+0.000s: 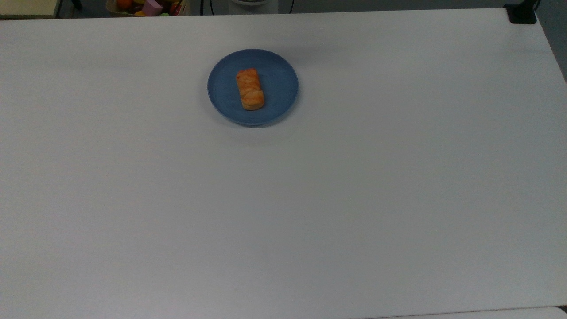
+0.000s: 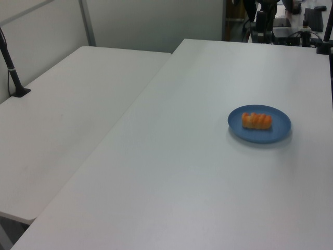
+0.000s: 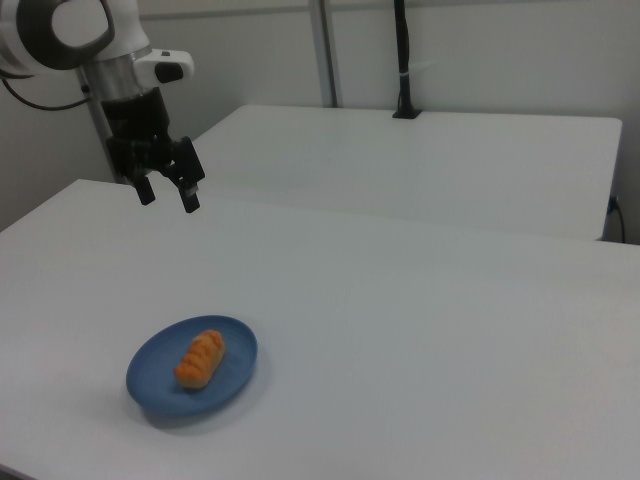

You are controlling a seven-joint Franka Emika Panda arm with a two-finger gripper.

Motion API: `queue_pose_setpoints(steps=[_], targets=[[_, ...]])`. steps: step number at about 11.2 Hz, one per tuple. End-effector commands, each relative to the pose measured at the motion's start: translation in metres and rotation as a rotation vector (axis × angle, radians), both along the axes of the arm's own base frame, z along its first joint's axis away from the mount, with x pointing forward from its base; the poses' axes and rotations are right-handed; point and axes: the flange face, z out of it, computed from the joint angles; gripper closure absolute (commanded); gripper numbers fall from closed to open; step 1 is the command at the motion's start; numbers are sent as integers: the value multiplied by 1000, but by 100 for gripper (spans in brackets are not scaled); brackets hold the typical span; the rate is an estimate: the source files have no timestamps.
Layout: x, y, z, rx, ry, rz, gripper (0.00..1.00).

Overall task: Put the bread on the table
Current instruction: 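Move the gripper over the orange bread roll on the blue plate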

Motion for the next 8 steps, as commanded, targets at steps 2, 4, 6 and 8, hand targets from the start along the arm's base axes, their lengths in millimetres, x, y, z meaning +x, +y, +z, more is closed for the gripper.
queue_pose_setpoints(steps=[2, 4, 6, 8], targets=[[-1, 0, 1, 10, 6, 6, 0], [-1, 1, 1, 12, 6, 8, 0], [-1, 0, -1, 13, 10, 14, 0], [-4, -1, -6, 16, 22, 137, 0]])
